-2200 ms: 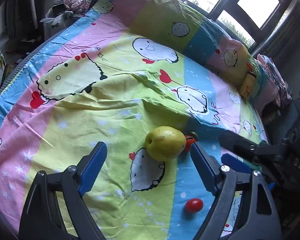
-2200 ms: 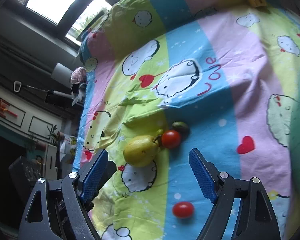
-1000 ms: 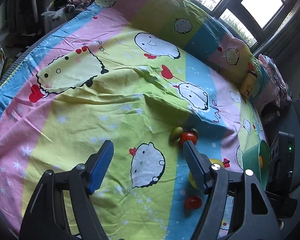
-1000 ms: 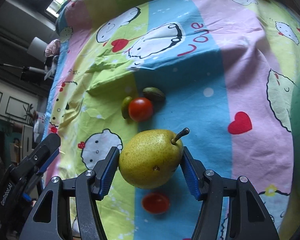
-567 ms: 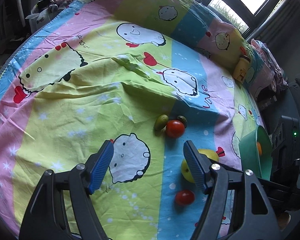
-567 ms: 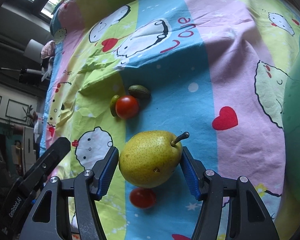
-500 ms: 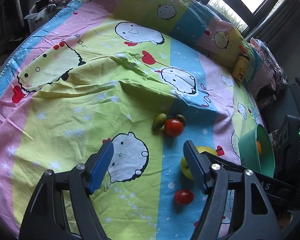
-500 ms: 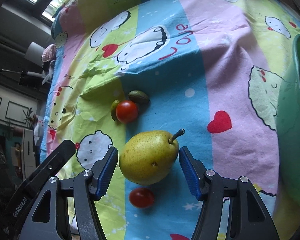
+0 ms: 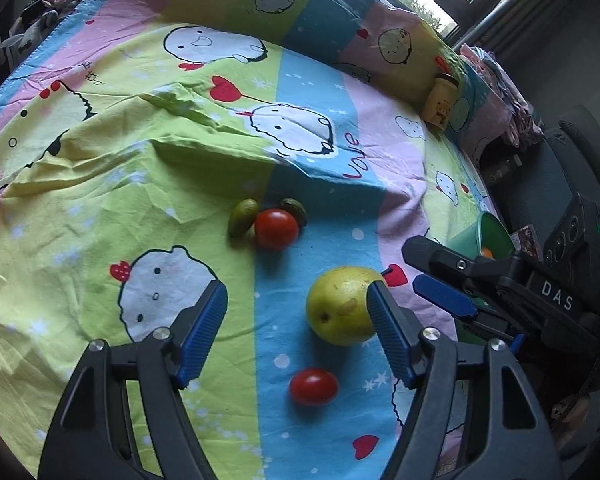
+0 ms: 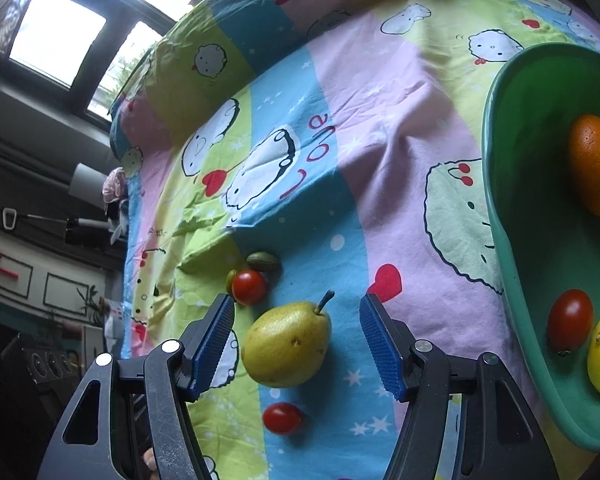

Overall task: Organize fruits
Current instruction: 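Close the right gripper around the yellow pear, then lift the pear with the right gripper and carry it over the basin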

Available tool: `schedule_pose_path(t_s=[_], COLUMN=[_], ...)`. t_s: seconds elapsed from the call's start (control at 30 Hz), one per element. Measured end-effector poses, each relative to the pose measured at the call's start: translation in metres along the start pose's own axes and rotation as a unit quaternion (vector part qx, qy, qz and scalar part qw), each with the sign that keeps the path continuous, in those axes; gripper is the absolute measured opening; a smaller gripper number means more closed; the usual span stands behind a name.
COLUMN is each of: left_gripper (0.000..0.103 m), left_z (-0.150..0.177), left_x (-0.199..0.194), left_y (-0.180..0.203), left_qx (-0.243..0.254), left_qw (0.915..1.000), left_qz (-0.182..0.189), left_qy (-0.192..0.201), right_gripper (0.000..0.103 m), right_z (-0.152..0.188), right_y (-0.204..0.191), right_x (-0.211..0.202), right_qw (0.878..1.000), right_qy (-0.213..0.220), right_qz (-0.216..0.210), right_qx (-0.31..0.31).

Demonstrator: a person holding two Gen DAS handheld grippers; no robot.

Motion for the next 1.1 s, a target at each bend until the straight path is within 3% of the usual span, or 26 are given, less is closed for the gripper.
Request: schedule_pose_path(t_s=[0.27, 0.6, 0.9, 1.03, 1.1], left_gripper=[0.07, 0.07, 0.062, 0.054, 0.054], left_z=[0.012, 0.019, 0.024, 0.027, 0.027], left_x=[0.02, 0.034, 0.038, 0.04, 0.039], left_y=[0.011, 0.018, 0.024, 0.028, 0.028], left_qx=[0.014, 0.012, 0.003, 0.001, 0.005], left_qw=[0.9991, 0.9984, 0.9966, 0.9952, 0.9956], left_qz=[0.002, 0.01, 0.047, 0.063, 0.06], left_qy=[-0.039, -0.054, -0.068, -0.075, -0.072], right_gripper=[0.066, 0.066, 0.066, 0.066, 0.066], right_z=[0.004, 0.002, 0.007, 0.007, 0.008], right_y=[0.001, 0.004, 0.001, 0.0, 0.001], right_x=[0.012, 0.028, 0.048, 0.048, 0.047], right_qw=[1.0, 0.999, 0.997, 0.997, 0.997], right_qy=[-0.025, -0.045, -0.074, -0.072, -0.071], right_qz=[0.01, 0.005, -0.013, -0.014, -0.017], right_qx=[-0.005, -0.002, -0.001, -0.003, 0.001])
Point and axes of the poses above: each gripper's, at about its wrist camera, not at the fingertips, and x roughly the way its jaws point, y to its right, z to its underside, the point moved 6 cm from there along x, roughly the way its jaws point, and after that the axes turned 9 degrees about -x, right-handed, at the moved point
